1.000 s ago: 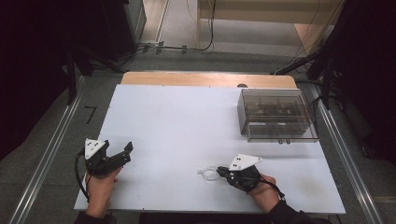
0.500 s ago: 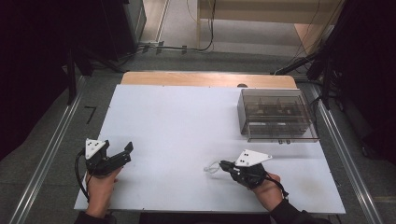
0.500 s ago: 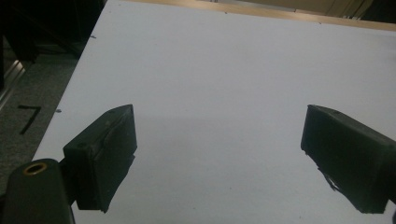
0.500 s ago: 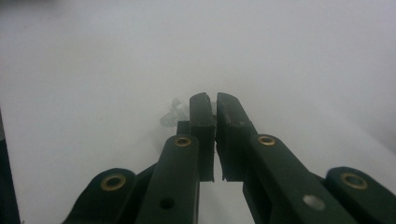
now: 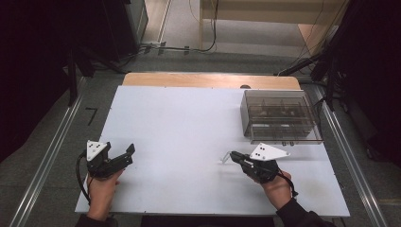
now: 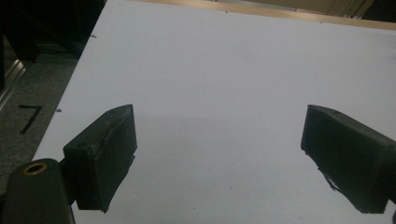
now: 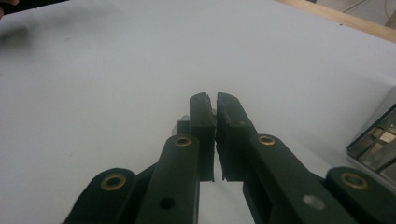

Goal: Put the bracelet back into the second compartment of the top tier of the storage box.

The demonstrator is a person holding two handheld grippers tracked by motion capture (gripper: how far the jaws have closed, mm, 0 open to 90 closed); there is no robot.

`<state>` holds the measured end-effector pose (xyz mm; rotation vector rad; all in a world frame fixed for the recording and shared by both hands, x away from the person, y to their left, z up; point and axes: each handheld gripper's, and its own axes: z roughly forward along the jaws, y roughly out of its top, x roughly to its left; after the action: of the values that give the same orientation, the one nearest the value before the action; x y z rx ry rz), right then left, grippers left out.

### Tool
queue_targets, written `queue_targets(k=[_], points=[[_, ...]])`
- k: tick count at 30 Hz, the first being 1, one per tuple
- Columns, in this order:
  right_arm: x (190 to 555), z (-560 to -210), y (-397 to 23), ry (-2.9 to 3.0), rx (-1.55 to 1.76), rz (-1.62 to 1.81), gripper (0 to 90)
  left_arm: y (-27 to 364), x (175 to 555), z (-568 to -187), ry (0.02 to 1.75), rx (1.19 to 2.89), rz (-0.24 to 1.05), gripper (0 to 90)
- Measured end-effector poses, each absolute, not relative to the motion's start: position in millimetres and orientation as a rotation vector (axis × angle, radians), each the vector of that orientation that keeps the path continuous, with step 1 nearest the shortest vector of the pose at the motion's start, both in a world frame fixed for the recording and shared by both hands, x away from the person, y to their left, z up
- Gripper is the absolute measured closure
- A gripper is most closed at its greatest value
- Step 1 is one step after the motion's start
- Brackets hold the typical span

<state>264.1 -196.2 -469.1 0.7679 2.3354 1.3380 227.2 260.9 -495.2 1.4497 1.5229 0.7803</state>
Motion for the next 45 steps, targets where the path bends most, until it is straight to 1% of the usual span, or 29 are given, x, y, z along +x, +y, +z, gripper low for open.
queue_targets(k=[45], points=[[277,-449,-236,2.093,0.907,1.421,83.4,261,228,-495,1.526,1.451,0.779,11.0]])
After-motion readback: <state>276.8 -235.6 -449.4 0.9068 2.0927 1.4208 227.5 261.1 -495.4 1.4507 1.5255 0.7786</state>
